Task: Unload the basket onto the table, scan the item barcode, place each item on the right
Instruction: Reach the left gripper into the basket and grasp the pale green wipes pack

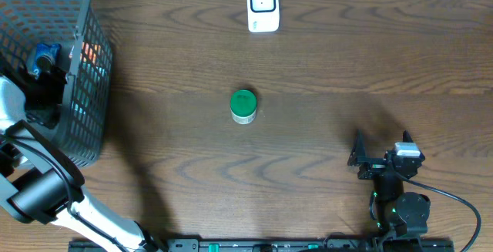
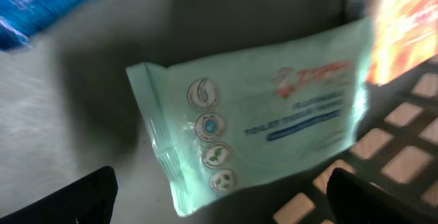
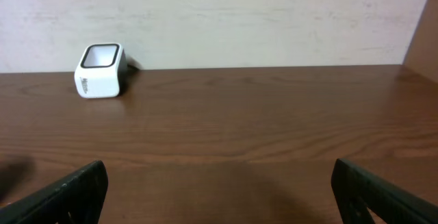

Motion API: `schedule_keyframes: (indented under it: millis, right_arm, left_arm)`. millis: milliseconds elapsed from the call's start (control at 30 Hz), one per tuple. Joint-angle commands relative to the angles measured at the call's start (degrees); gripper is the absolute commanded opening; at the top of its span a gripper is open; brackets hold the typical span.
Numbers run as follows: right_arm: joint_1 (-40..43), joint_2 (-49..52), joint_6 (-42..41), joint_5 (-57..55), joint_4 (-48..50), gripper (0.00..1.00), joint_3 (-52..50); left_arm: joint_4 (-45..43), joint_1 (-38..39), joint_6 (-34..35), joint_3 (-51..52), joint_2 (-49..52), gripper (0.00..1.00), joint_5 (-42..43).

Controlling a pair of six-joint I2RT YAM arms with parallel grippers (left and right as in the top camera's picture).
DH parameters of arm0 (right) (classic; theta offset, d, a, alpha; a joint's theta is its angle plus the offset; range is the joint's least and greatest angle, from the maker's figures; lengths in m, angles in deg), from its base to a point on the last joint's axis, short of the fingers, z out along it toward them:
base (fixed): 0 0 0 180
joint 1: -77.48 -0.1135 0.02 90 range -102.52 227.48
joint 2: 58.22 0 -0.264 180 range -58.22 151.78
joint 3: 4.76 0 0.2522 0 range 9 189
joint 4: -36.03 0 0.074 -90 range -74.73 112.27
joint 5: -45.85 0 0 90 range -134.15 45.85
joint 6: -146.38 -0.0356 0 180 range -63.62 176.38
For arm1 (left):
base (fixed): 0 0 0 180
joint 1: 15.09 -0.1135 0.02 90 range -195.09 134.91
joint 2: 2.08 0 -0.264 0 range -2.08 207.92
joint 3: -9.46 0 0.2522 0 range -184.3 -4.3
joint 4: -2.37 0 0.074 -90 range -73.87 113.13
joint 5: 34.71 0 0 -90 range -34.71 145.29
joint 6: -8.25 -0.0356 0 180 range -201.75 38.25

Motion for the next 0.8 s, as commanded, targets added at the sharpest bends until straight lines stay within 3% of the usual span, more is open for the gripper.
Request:
schedule_keyframes:
  millis: [0,300,500,567,633,767]
  right_arm:
    - [0.24,-0.20,0.46,0.09,-0.17,0.99,-0.07]
    - [0.24,-0.20,0.44,0.09,-0.17,0.99,-0.07]
    - [0.24,-0.20,0.46,0.09,-0.17,0.99,-0.07]
    - [0.24,-0.20,0.44,0.09,-0.17,0.99,-0.07]
    - [0.24,-0.20,0.44,0.09,-0.17,0.99,-0.07]
    - [0.24,-0.20,0.46,0.09,-0.17,0.99,-0.07]
  left_arm:
    - [-3.80,-0.13,-1.22,4.35,0.55,0.98,2.14]
    - [-14.56,0.28,4.24,13.14,0.70,0.98,3.30]
    - [-17.77,2.73,4.35,17.90,0.76,0.99,3.23]
    - [-17.75,3.04,4.35,18.27,0.76,0.86,3.23]
    - [-17.66,3.17,4.35,18.47,0.76,0.50,3.26]
    - [-17.27,2.49,4.35,18.45,0.74,0.08,3.23]
